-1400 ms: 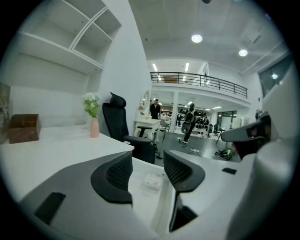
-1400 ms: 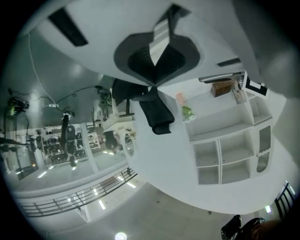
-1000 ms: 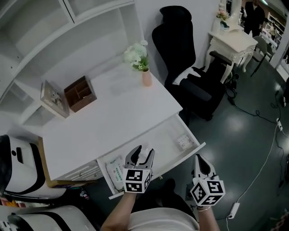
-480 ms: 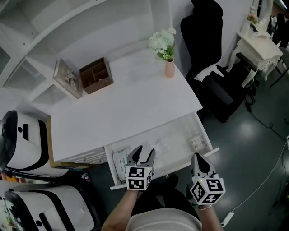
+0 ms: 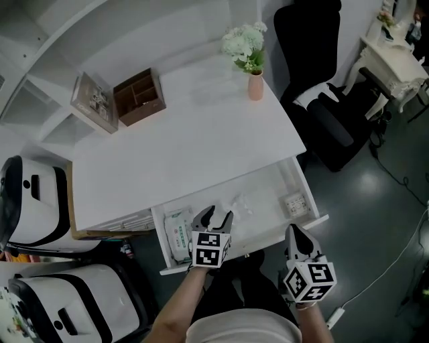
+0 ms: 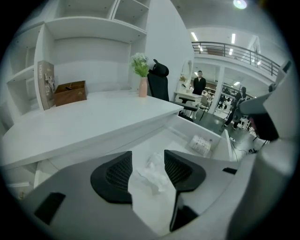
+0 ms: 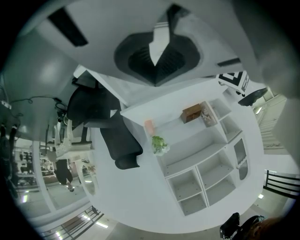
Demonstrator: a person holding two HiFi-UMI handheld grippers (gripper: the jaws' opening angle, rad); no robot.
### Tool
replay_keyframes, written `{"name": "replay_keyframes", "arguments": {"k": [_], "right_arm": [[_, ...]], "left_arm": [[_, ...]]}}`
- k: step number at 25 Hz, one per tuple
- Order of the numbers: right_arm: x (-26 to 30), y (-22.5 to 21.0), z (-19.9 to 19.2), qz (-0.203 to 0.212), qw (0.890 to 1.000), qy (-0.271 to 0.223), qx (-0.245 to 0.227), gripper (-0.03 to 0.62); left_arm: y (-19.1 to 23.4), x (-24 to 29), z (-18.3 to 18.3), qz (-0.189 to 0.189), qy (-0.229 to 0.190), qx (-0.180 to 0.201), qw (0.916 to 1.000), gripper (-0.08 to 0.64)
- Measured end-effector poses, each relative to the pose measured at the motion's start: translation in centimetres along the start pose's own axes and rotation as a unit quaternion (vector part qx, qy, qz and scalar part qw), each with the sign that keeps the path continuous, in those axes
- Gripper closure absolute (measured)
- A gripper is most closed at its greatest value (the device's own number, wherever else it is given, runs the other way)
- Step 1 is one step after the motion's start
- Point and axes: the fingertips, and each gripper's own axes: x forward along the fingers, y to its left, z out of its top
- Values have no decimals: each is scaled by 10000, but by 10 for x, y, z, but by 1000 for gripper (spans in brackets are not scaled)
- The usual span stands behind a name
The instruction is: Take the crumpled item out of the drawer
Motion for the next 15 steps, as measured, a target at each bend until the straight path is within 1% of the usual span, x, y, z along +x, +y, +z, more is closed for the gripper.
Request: {"name": "replay_keyframes", "arguments": {"k": [7,11,15], "right_arm": [[-2,-12,-12,-74,9998,152,117,591],[-5,-15,-17,-72,9996,209,196,591],[-8,-18,-24,-90,9993,269,256,590]], "left_arm": [[2,36,-30,-85,670,113,9977,350],[5,47,-35,-105,863,140,9961,347],[4,61,-44,-205,1086,204,9937,342]]}}
